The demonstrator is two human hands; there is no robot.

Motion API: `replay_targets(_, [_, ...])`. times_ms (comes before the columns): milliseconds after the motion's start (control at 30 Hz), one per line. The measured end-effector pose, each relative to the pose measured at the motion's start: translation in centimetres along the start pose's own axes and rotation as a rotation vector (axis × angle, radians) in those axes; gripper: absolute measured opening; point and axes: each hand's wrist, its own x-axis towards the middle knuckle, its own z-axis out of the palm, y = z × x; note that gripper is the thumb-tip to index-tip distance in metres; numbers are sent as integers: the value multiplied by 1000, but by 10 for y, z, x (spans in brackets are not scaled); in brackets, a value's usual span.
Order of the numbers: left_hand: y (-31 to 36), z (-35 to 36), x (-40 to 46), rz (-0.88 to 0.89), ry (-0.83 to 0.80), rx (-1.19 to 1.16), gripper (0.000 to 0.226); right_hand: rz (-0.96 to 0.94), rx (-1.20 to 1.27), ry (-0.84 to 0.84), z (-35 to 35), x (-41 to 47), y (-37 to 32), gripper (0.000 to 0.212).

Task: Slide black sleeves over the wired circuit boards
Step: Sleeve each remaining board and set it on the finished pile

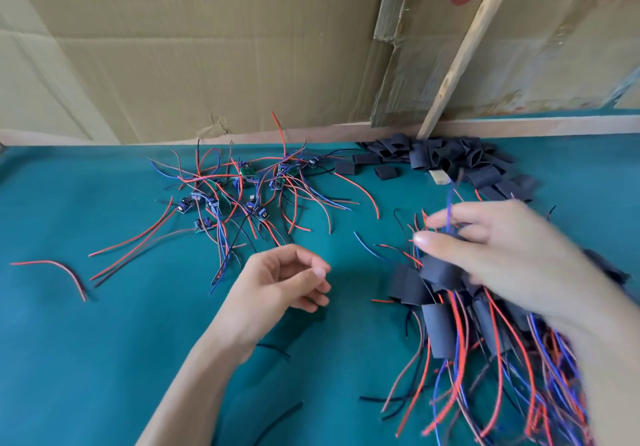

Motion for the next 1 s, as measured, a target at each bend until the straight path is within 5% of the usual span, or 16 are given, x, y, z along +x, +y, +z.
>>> replay_targets(67, [-1,-2,3,-6,81,-14,12,25,-288,126,-27,-4,-4,59])
replay_targets(167, [-2,-3,5,-17,163,-1,11,-66,-258,335,-40,10,-28,44])
replay_targets(300, [-4,-2,6,-13,202,18,11,-288,-271,-18,15,58,-68,21])
replay_targets(400, [-4,-3,7,-14,208,28,13,-313,-455,-334,82,101,-84,38])
replay_targets(533, [-6,-7,8,-23,212,21,14,-199,-597,-366,134,131,-76,38])
replay_targets(600, [-5,-7,9,-28,208,18,14,-174,-572,-305,140,135,-69,18])
replay_targets(800, [-6,-8,12,-42,211,-3,13,-157,-444,-217,107,127,-67,35])
replay_targets(1000, [-4,-8,14,-62,192,-238,20,-109,149,-218,59,69,-60,34])
